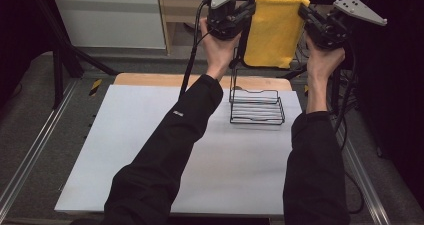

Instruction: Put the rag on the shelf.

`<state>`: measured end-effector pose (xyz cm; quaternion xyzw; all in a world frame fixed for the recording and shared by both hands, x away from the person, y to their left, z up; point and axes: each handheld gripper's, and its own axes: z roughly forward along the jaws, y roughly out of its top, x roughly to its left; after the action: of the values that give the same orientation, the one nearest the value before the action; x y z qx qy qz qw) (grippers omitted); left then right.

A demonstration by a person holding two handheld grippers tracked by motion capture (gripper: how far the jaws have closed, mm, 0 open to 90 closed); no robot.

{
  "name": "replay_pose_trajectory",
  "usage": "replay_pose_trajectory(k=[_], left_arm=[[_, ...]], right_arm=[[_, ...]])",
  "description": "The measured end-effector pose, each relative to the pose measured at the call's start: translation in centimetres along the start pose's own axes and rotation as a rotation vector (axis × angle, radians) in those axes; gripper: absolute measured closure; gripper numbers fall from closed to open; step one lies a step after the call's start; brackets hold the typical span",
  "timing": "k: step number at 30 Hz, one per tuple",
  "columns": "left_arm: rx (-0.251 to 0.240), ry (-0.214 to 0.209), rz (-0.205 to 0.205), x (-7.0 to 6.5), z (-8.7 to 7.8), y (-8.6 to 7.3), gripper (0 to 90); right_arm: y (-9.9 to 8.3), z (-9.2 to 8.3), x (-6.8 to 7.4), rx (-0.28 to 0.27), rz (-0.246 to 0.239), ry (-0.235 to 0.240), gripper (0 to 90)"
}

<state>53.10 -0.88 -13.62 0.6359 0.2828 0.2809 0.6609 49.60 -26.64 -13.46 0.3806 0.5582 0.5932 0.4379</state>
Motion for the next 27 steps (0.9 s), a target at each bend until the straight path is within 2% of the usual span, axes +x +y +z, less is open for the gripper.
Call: replay_pose_trajectory(k=[4,7,16,20,27], left_arm=[[0.009,-0.005,-0.004,0.1,0.1,-0.8,80.5],[0.018,-0.013,0.010,0.2,0.0,-1.6,80.5],[0.058,-0.024,0.021,0.5,-0.2,-3.9,80.5],[0.067,-0.036,0.020,0.4,-0.6,-4.7,80.4],[0.080,-0.062,0.014,-0.3,-1.1,-5.6,80.3]], right_arm=[[-0.7,0.2,-0.2,0.018,-0.003,0.007,84.2],[-1.4,0.0,-0.2,0.026,-0.012,0.011,84.2],[-3.2,-0.1,-0.2,0.089,-0.034,0.017,84.2],[-3.9,-0.6,0.0,0.115,-0.052,0.021,84.1],[-4.8,-1.5,0.0,0.123,-0.041,0.025,84.1]])
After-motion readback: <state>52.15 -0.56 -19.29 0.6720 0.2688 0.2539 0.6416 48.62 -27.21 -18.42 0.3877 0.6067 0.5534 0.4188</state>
